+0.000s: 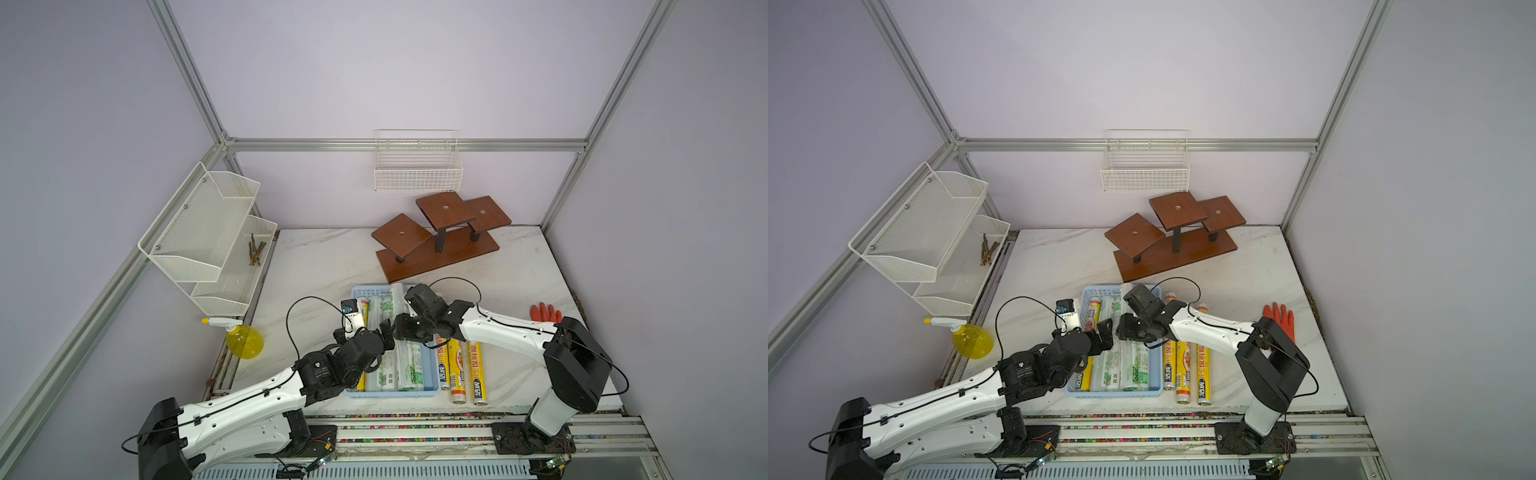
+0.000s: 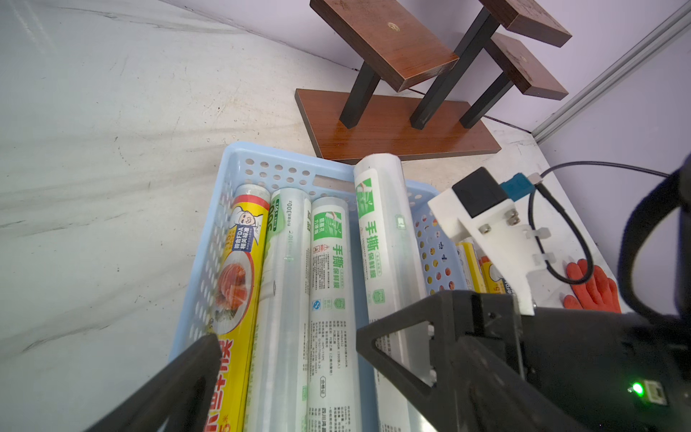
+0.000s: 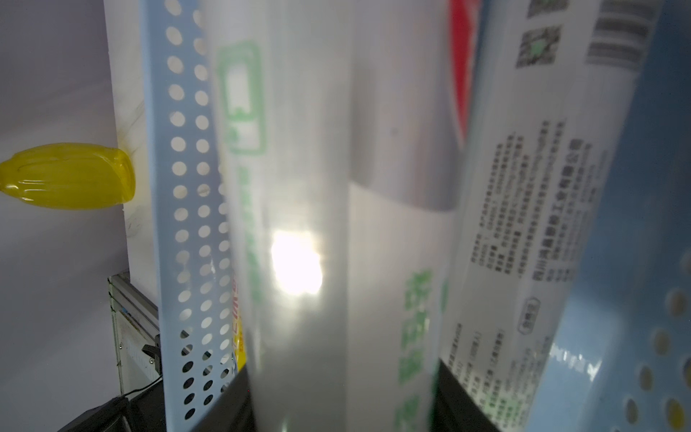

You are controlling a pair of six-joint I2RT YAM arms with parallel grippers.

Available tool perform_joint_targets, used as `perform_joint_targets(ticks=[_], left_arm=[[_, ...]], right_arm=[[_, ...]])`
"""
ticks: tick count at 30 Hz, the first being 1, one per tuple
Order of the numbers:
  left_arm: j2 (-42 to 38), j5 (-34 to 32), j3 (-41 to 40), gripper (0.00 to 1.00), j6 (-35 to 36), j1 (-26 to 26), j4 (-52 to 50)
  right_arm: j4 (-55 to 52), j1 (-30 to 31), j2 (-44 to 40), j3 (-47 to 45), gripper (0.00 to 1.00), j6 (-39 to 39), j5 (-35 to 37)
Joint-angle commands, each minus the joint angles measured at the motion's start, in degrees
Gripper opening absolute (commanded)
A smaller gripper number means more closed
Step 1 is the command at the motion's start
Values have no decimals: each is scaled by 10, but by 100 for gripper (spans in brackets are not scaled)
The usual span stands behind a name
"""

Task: Put the plastic wrap into the basket
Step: Place the plastic wrap in the basket.

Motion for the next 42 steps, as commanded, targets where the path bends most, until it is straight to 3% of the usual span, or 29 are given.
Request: perform_joint_targets(ticks=[1, 17, 32, 42], left_arm=[[2, 3, 10, 100, -11, 3, 28], [7, 7, 7, 100, -16, 3, 30], [12, 15, 14, 100, -5, 3, 31], [11, 15, 28, 100, 15, 3, -17]], right_arm=[[36, 4, -5, -13, 41, 25, 2], [-7, 7, 6, -5, 41, 24, 59], [-11, 19, 17, -3, 49, 33, 56], [-19, 31, 37, 8, 53, 50, 90]])
